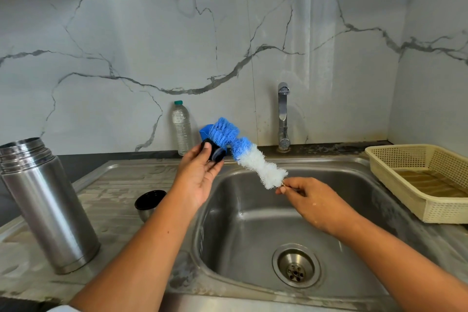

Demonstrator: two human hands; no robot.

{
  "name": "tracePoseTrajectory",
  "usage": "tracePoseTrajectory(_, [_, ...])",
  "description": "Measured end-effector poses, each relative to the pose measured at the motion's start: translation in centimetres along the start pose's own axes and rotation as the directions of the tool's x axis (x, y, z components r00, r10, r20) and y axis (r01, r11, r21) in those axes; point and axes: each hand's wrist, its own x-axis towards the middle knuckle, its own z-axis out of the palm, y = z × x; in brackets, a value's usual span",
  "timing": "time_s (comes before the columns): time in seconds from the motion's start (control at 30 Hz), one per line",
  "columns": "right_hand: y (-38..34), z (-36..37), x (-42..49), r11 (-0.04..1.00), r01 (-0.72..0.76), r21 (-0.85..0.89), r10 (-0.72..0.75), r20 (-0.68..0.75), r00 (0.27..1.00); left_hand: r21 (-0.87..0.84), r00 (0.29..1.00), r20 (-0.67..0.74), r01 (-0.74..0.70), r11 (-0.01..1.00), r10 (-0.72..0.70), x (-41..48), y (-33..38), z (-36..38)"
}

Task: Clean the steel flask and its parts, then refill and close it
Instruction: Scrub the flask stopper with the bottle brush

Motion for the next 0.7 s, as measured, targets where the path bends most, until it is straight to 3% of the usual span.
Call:
tracePoseTrajectory(0.1, [-0.1, 0.0, 0.1, 1.000, -0.001, 0.008, 0.001, -0.024, 1.000, 0.080, 0.999, 0.049, 0.012, 0.997, -0.016, -0.2, -0.3, 0.3])
tracePoseTrajectory(0.23, [0.1, -0.3, -0.1, 1.000, 0.000, -0.013, 0.000, -0.004, 1.000, 0.016, 0.999, -0.024, -0.046, 0.999, 0.047, 0.2, 0.6, -0.2])
tracePoseTrajectory(0.37, [0.0, -0.2, 0.2, 1.000, 0.002, -0.017, -0.003, -0.026, 1.000, 0.140, 0.994, 0.105, 0.012, 0.990, -0.027, -0.6, -0.2, 0.2])
tracePoseTrajectory(0.53, [0.5, -0.5, 0.0, 0.999, 0.015, -0.032, -0.015, 0.003, 1.000, 0.042, 0.999, 0.003, -0.050, 0.998, 0.049, -0.1, 0.2, 0.2])
tracePoseTrajectory(0.7, [0.2, -0.3, 0.4, 0.999, 0.018, -0.027, -0.018, -0.006, 1.000, 0.178, 0.998, 0.059, -0.014, 0.984, 0.003, -0.9, -0.6, 0.3])
